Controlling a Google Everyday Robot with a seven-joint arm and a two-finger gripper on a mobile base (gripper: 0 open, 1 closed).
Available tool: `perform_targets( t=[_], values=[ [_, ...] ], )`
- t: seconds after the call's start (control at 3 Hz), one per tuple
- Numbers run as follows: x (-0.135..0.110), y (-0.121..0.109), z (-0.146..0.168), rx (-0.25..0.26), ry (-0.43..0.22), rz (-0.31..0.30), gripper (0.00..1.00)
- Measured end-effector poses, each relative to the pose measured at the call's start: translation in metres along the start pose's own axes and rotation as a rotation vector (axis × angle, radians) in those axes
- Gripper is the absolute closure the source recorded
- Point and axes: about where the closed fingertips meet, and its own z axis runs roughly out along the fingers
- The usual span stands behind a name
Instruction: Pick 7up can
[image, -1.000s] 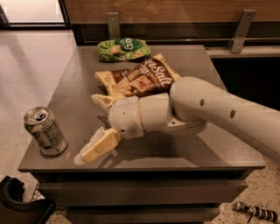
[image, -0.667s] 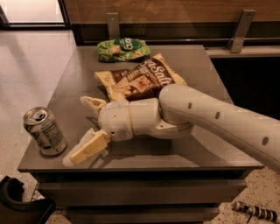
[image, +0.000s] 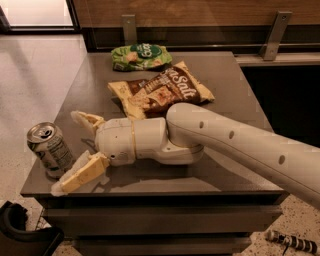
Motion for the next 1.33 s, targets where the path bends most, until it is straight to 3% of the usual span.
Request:
perform_targets(
  t=[0.33,1.0,1.33],
  values=[
    [0.005,0.000,0.015,0.013,0.014,-0.025,0.02],
    [0.013,-0.002,0.036,-0.015,0.058,-0.058,0.46],
    [0.013,0.000,0.039,-0.023,0.060,-0.061,0.78]
  ],
)
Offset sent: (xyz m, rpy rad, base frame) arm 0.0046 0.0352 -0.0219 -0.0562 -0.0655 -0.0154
